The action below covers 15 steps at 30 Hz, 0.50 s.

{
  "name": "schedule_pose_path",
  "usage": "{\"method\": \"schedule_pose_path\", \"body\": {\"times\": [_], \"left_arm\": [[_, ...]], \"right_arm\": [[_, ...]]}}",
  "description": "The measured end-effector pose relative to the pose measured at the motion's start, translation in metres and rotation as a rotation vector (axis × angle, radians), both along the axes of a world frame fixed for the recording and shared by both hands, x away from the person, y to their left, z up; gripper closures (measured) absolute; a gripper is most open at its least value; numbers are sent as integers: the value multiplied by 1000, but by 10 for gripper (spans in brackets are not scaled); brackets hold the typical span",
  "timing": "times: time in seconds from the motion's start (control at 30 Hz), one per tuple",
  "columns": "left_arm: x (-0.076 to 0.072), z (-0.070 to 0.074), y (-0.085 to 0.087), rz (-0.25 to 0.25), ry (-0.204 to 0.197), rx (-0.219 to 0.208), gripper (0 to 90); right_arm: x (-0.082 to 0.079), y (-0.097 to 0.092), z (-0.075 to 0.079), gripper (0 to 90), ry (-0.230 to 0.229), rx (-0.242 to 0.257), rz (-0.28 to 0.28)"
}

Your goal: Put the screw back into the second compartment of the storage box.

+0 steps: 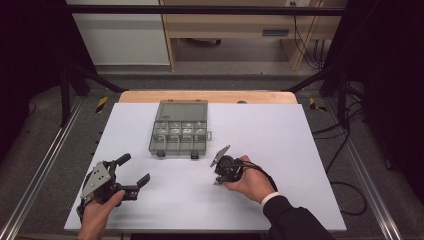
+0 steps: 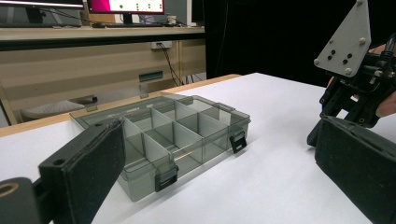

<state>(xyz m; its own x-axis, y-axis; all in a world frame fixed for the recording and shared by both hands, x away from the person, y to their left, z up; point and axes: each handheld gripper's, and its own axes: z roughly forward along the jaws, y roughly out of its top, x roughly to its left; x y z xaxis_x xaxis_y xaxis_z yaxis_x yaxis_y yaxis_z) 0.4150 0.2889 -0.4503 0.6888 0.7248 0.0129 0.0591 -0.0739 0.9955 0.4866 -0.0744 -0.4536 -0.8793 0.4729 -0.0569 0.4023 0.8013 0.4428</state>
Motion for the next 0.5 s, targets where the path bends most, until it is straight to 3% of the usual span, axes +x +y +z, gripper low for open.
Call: {"method": "schedule_pose_path", "body": {"times": [0.5], "left_arm": [[0,0,-1,-3,-1,1,19]], "right_arm": [[4,0,-1,877,50,27,-38]]}}
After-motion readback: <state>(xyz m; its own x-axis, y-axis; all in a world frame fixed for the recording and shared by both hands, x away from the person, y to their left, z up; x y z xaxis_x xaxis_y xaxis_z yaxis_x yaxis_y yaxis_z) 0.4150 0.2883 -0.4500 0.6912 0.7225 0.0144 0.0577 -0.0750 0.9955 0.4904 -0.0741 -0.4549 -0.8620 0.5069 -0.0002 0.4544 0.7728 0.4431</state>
